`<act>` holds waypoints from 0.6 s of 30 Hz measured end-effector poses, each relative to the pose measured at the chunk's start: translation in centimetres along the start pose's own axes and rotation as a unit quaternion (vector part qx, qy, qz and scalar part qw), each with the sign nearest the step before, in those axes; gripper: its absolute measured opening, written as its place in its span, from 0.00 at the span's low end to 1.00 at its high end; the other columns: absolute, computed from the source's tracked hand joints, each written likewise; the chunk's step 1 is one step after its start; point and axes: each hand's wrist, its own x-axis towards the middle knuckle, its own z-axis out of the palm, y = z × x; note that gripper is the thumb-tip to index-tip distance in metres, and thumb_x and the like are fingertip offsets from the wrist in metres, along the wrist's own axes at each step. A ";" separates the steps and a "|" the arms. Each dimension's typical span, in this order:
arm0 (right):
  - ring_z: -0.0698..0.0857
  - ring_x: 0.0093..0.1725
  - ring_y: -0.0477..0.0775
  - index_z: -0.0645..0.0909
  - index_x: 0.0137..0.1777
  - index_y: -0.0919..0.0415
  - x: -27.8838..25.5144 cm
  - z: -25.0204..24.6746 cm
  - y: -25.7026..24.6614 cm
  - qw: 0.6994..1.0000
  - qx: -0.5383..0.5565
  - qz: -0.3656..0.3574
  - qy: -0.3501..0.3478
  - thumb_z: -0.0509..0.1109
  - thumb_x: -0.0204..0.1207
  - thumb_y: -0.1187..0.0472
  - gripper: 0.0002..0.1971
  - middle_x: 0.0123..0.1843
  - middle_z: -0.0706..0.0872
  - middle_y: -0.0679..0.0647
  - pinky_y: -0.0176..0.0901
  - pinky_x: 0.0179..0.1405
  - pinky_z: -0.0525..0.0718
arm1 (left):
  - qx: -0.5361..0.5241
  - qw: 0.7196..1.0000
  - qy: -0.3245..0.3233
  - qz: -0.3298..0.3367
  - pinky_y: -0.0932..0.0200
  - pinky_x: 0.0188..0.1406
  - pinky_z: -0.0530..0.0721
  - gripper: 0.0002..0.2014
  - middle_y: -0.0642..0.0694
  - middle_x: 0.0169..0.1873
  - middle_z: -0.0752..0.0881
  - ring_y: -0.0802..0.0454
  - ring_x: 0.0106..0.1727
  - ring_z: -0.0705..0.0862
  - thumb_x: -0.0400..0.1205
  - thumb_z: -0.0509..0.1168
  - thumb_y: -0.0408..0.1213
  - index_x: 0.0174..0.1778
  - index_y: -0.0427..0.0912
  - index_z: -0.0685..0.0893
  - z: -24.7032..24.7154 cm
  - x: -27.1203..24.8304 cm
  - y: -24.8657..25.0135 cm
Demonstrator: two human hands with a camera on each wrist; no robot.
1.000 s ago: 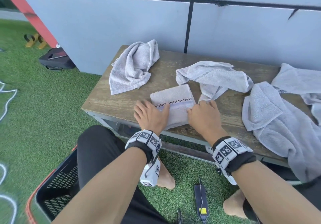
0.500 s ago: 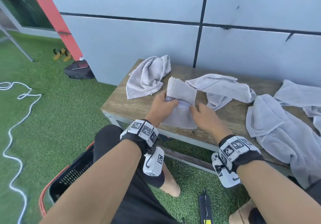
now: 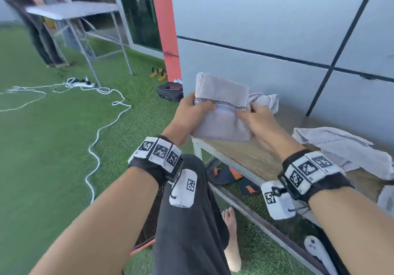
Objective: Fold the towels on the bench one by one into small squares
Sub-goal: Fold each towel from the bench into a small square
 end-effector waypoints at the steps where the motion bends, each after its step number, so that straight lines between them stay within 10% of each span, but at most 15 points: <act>1: 0.89 0.51 0.61 0.82 0.49 0.59 0.5 1.1 -1.0 1.000 0.000 -0.015 -0.020 0.74 0.69 0.49 0.16 0.49 0.89 0.61 0.60 0.50 0.87 | -0.002 1.000 0.014 0.003 0.38 0.54 0.90 0.14 0.39 0.51 0.92 0.39 0.52 0.91 0.72 0.75 0.34 0.53 0.43 0.86 -1.7 0.0 0.1; 9: 0.89 0.50 0.51 0.85 0.55 0.58 5.0 11.1 -3.4 0.984 -0.049 -0.100 -0.142 0.80 0.74 0.56 0.13 0.50 0.91 0.50 0.49 0.48 0.84 | -0.020 0.995 0.092 -0.031 0.47 0.52 0.89 0.21 0.40 0.56 0.92 0.40 0.57 0.90 0.74 0.76 0.33 0.63 0.39 0.84 -13.4 2.1 -4.1; 18: 0.89 0.57 0.46 0.85 0.61 0.51 10.2 22.1 7.8 0.948 -0.135 -0.008 -0.288 0.84 0.69 0.53 0.21 0.57 0.91 0.43 0.52 0.64 0.84 | 0.011 0.978 0.106 -0.181 0.40 0.57 0.90 0.14 0.44 0.54 0.91 0.46 0.54 0.92 0.81 0.74 0.40 0.61 0.47 0.82 -18.3 4.8 -21.4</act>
